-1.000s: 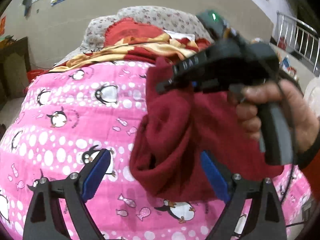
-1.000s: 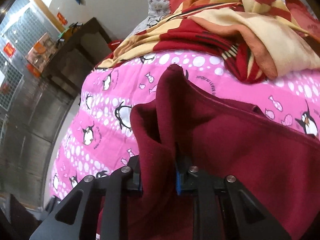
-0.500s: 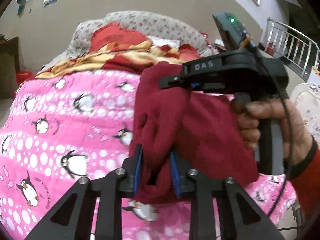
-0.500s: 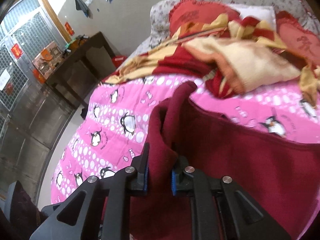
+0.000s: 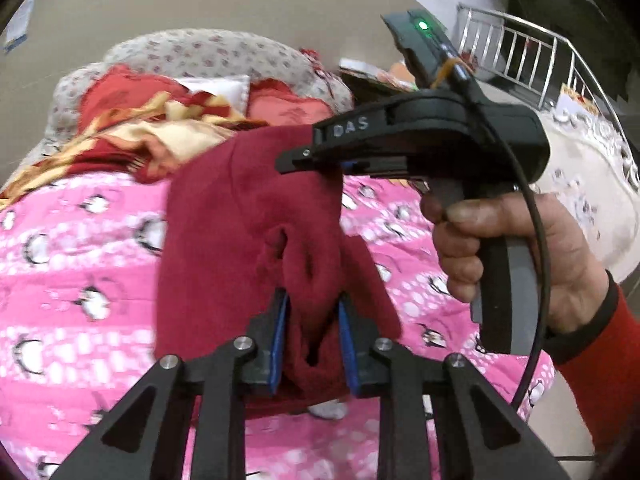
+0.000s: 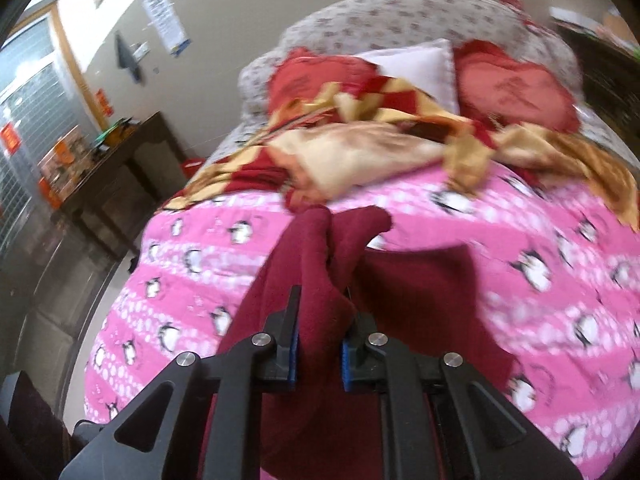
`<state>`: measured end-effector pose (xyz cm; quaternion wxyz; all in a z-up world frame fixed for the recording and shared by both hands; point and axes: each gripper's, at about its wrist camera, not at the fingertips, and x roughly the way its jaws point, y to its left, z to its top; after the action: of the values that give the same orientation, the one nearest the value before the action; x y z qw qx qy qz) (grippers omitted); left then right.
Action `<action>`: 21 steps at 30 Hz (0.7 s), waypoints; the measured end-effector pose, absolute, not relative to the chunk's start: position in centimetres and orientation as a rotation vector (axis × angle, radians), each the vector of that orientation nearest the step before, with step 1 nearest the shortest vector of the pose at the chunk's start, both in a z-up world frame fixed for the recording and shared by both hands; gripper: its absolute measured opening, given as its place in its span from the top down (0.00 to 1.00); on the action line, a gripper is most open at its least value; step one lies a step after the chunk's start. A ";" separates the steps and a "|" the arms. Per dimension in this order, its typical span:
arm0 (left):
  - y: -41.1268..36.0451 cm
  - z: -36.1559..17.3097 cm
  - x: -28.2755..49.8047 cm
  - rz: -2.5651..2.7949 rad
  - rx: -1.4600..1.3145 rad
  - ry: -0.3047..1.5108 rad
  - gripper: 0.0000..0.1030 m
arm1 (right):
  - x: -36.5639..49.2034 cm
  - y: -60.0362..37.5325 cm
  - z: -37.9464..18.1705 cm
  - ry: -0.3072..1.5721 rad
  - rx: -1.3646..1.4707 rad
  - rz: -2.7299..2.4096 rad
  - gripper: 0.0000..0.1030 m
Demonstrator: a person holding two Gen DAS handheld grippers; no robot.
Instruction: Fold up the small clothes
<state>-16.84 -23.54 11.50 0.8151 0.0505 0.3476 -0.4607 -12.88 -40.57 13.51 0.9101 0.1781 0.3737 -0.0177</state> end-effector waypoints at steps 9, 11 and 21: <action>-25.5 9.5 -18.9 -1.029 0.208 0.840 0.63 | -13.7 -45.3 6.1 0.871 0.441 -0.181 0.78; -23.7 10.3 -18.8 -1.010 0.233 0.798 0.50 | -14.0 -45.7 5.8 0.863 0.472 -0.178 0.76; -20.1 9.1 -15.1 -0.823 0.305 0.786 0.48 | -20.3 -42.2 11.2 0.762 0.471 -0.027 0.48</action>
<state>-15.10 -20.09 9.09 0.8314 0.1438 0.3708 -0.3882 -20.35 -42.21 11.24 0.9013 0.2275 0.3684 -0.0130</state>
